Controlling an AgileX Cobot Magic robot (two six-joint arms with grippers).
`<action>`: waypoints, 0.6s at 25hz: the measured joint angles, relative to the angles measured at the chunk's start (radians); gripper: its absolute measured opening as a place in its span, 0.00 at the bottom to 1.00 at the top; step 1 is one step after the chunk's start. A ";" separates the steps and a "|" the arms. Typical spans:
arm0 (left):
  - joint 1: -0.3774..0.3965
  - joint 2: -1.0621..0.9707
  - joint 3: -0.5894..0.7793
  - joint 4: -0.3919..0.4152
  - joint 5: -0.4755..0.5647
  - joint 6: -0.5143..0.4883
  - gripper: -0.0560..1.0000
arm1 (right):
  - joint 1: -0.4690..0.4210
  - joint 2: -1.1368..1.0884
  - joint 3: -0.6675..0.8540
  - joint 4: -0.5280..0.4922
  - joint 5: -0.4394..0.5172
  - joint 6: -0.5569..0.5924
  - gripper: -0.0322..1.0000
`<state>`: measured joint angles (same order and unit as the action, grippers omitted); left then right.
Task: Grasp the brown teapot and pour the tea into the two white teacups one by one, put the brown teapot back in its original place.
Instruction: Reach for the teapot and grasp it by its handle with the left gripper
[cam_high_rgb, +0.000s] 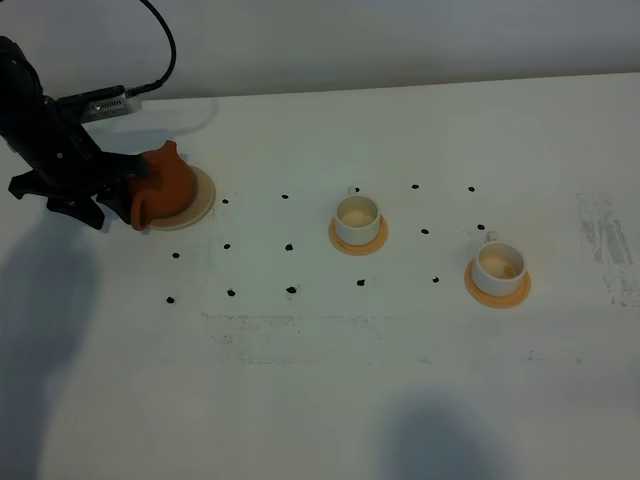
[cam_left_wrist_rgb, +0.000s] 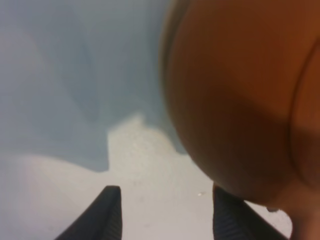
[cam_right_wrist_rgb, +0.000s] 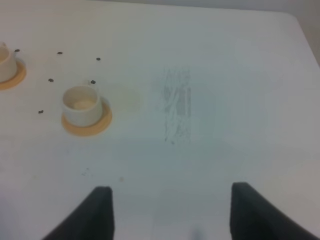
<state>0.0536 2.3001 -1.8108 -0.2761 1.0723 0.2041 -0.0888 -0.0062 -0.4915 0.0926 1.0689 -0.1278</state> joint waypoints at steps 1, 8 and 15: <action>0.000 0.000 0.000 -0.005 0.006 -0.001 0.46 | 0.000 0.000 0.000 0.000 0.000 0.000 0.53; 0.000 0.000 0.000 -0.009 0.013 -0.010 0.46 | 0.000 0.000 0.000 0.000 0.000 0.000 0.53; 0.005 0.000 0.000 0.035 0.067 -0.010 0.46 | 0.000 0.000 0.000 0.000 0.000 0.000 0.53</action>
<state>0.0582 2.3001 -1.8108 -0.2409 1.1394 0.1940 -0.0888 -0.0062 -0.4915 0.0926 1.0689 -0.1278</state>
